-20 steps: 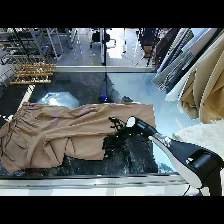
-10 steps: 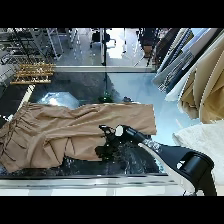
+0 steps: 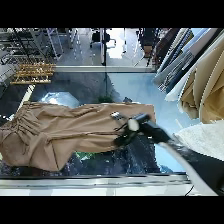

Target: Fold the clothes and pants, and hang the long-sleeved shirts on hangers.

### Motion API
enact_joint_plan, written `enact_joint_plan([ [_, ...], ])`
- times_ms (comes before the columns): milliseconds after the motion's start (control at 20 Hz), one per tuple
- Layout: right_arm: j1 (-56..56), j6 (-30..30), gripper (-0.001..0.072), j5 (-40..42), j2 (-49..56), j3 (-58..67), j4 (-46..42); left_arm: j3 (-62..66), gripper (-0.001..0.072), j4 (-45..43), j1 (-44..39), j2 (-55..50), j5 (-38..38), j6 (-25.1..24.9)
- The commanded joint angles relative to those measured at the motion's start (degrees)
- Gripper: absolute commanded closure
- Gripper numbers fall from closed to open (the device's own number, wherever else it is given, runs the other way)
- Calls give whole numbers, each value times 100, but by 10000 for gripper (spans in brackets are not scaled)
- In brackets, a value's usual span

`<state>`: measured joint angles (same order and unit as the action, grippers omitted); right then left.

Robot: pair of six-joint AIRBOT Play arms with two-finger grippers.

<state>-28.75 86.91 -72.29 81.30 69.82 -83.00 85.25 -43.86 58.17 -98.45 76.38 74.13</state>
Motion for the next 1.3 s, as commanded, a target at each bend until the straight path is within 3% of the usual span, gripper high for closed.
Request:
enact_joint_plan([
  [0,1246,42,689,-745,-1316,7,-1862,-2,703,-1029,-61,310,341,17],
  [100,2116,-101,689,-332,-1773,4,-1237,-149,703,-1335,-227,374,566,44],
  [250,2767,-776,689,-603,-1792,-28,-162,-914,704,-1600,-669,570,573,-140],
  [450,2780,-909,689,-1126,-1703,-94,-240,-1639,703,-2063,-1012,608,568,-264],
  [700,2763,-378,689,-3224,-2706,122,-317,-1547,703,-2065,-839,780,289,-411],
  [800,2763,162,689,-3324,-3602,358,-105,-1425,703,-2063,-737,881,219,-457],
  [900,2763,577,690,-2804,-4291,619,-149,-1263,703,-2065,-671,931,170,-452],
  [1000,2767,654,690,-2122,-4310,509,-605,-1226,703,-2068,-702,920,44,-452],
  [1150,2767,627,690,-1150,-2944,31,-660,-1233,703,-2122,-831,800,37,-448],
  [1250,2841,476,688,-175,-1303,7,-678,-1233,702,-2127,-909,734,35,-374],
])
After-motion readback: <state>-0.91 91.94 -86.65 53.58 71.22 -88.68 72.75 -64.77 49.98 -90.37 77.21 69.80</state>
